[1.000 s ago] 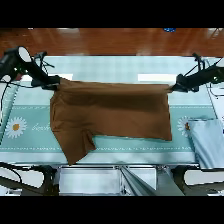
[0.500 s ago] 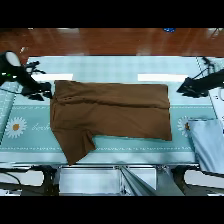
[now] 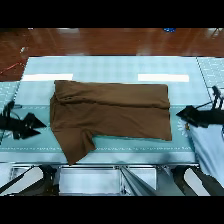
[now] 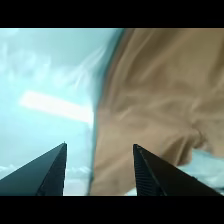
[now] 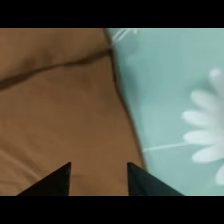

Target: Fold the shirts.

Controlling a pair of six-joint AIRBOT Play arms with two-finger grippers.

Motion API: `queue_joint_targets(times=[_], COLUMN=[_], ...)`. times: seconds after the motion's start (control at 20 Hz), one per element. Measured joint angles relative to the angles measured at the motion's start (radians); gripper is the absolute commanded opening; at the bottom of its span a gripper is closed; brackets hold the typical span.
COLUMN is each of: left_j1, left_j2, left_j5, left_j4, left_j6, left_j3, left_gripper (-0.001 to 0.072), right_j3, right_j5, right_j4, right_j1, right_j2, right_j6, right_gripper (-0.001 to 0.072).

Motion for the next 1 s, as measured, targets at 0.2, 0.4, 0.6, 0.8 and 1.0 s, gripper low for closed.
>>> queue_joint_targets(times=[0.2,0.4,0.6,0.8,1.0], left_j1=[0.032,-0.084,-0.222,-0.273,-0.287], left_j2=[0.028,0.011,-0.034,-0.050,-0.054], left_j5=[0.059,0.123,0.191,0.216,0.217], left_j4=[-0.088,-0.172,-0.193,-0.205,-0.203], left_j6=[0.055,0.069,0.080,0.092,0.098], left_j3=[-0.143,-0.210,-0.231,-0.230,-0.229], left_gripper=[0.0504,0.0503,0.0026,0.0018,0.0018], right_j3=[-0.121,-0.155,-0.138,-0.079,-0.095], right_j5=[-0.012,-0.010,0.003,0.032,0.117], right_j4=[0.100,0.161,0.206,0.037,-0.149], right_j1=[-0.003,-0.004,-0.004,-0.005,-0.005], right_j2=[0.092,0.118,0.125,0.127,0.127], right_j6=[-0.026,-0.033,-0.036,0.034,0.149], right_gripper=[0.0409,0.0409,0.0408,0.0408,0.0409])
